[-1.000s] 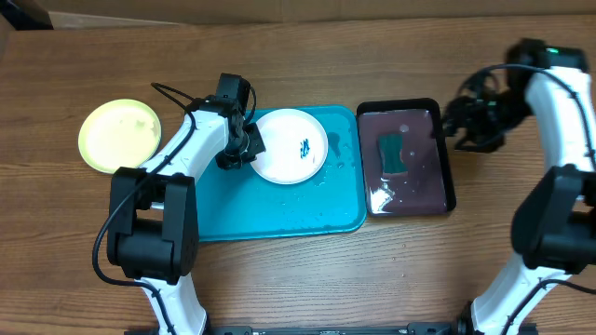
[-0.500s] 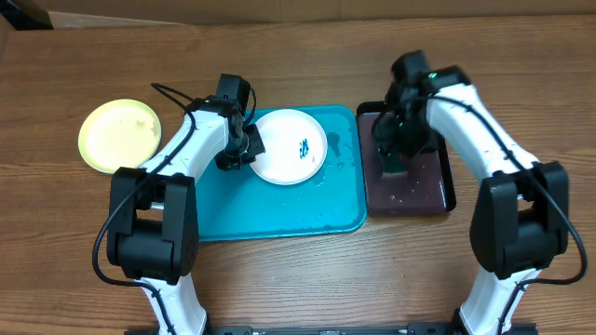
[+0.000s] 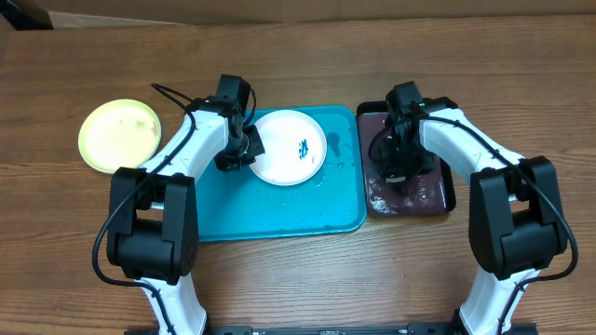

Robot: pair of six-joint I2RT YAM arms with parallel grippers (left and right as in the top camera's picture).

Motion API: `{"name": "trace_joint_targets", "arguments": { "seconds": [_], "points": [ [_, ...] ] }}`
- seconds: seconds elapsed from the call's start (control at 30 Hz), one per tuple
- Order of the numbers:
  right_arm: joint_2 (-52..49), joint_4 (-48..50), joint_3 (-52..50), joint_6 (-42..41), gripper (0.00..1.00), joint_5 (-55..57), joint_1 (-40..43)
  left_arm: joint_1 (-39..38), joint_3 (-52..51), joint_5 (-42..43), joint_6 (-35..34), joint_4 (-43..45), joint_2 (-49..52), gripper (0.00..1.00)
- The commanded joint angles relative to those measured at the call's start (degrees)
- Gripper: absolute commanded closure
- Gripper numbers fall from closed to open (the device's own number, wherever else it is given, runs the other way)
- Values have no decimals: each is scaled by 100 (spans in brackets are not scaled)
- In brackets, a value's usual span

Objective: Clean dirty plates on tray and stack at the side
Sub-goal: 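Reach the right gripper into the dark tray and grasp the green sponge, then rub the green sponge in the dark tray water with the right gripper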

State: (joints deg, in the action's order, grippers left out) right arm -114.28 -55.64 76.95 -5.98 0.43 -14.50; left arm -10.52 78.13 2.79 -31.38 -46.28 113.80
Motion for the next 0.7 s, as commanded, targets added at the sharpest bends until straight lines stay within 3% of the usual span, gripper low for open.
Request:
{"name": "trace_joint_targets", "arguments": {
  "seconds": [0.0, 0.03, 0.1, 0.13, 0.17, 0.2, 0.23, 0.27, 0.3, 0.67],
  "points": [
    [125, -2, 31, -7, 21, 37, 17, -44, -35, -127, 57, -42, -35, 96],
    [125, -17, 31, -7, 27, 35, 15, -44, -35, -127, 57, -42, -35, 96],
    [125, -59, 31, -7, 87, 35, 15, -44, -35, -127, 57, -48, -35, 96],
    [125, -83, 31, -7, 96, 31, 15, -44, -35, -127, 57, -59, -35, 96],
    [125, -105, 33, -4, 96, 33, 15, -44, -35, -127, 57, -63, -35, 96],
    [125, -109, 52, -4, 94, 37, 22, -44, -35, -127, 59, -66, -35, 96],
    [125, -107, 85, -4, 64, 35, 33, -44, -35, -127, 59, -66, -35, 96],
    [125, -109, 160, -7, 25, 35, 52, -44, -35, -127, 61, -66, -35, 96],
    [125, -109, 234, -7, 16, 33, 72, -44, -35, -127, 61, -66, -35, 96],
    [101, 129, 372, -7, 15, 37, 107, -44, -35, -127, 59, -140, -35, 96]
  ]
}}
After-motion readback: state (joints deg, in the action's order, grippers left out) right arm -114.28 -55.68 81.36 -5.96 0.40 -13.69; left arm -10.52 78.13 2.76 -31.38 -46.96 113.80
